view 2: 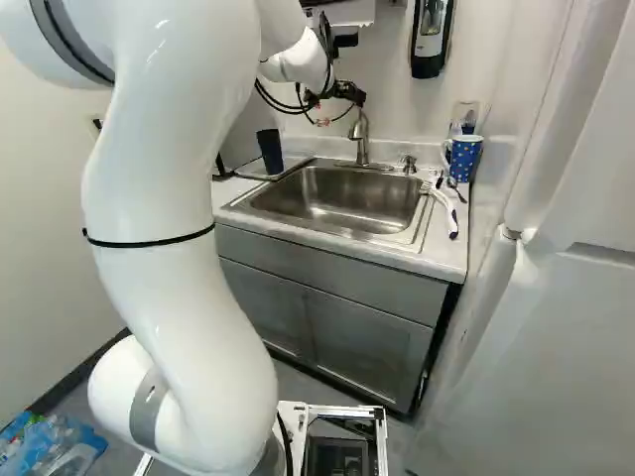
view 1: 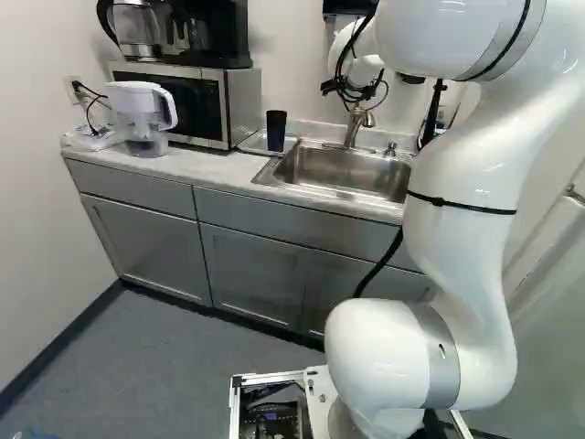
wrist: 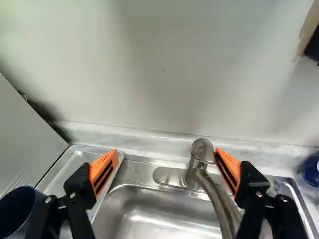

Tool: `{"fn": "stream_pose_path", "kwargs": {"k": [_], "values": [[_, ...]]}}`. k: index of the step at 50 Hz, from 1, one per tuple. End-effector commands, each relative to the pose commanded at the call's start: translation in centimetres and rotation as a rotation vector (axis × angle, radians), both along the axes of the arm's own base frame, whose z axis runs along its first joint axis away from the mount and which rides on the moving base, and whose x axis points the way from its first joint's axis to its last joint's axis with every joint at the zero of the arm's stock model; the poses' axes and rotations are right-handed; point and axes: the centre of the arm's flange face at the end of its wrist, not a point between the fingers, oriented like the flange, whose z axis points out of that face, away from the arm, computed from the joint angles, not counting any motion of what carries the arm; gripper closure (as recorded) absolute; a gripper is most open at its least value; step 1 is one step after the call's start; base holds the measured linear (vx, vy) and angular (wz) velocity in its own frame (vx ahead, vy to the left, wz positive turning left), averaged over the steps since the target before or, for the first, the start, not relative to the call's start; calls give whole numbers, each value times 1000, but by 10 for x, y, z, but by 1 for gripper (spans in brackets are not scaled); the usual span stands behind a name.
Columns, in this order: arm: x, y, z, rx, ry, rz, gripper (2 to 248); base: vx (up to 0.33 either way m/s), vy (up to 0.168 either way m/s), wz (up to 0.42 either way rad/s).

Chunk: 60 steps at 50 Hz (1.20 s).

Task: Rinse the cup and place it in the tray

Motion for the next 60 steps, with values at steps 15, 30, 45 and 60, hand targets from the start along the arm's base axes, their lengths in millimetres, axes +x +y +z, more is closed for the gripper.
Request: {"fn": "stream_pose_path", "kwargs": {"k": [15,30,45,60], "values": [[-17,12,2,1,7,14,3,0,0,0],[-36,25,3,2,13,30,3,0,0,0],[-56,35,3,5,29,42,3,0,0,0],[-76,37,-1,13,84,42,3,0,0,0]]}}
